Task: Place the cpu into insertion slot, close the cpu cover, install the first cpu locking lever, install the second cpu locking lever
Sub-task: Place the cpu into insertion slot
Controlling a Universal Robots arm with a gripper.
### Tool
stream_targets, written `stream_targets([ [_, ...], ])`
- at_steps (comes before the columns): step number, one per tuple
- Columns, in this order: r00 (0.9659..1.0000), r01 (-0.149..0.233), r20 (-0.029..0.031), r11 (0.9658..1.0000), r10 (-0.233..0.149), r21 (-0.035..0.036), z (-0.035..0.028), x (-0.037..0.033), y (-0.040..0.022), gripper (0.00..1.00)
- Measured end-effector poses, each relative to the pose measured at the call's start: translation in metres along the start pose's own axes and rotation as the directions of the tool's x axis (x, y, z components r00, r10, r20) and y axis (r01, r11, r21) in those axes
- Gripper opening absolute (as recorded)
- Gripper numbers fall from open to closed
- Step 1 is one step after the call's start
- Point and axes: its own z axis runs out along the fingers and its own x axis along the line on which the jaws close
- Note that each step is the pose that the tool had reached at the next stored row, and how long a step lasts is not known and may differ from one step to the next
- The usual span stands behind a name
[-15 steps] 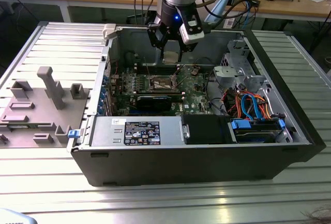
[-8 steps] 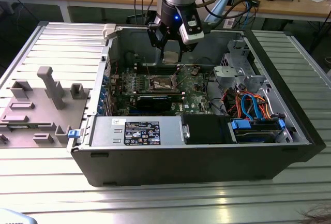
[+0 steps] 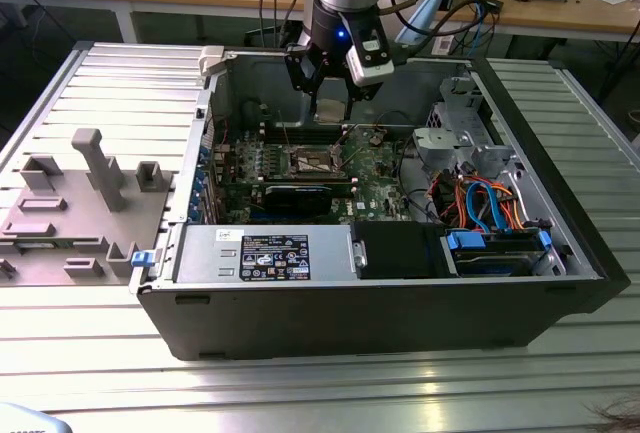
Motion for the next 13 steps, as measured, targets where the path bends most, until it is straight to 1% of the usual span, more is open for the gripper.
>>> stream_targets([
  [13, 0.9999, -0.014, 0.0011, 0.9999, 0.014, -0.0003, 0.0001, 0.0000, 0.0000, 0.55],
])
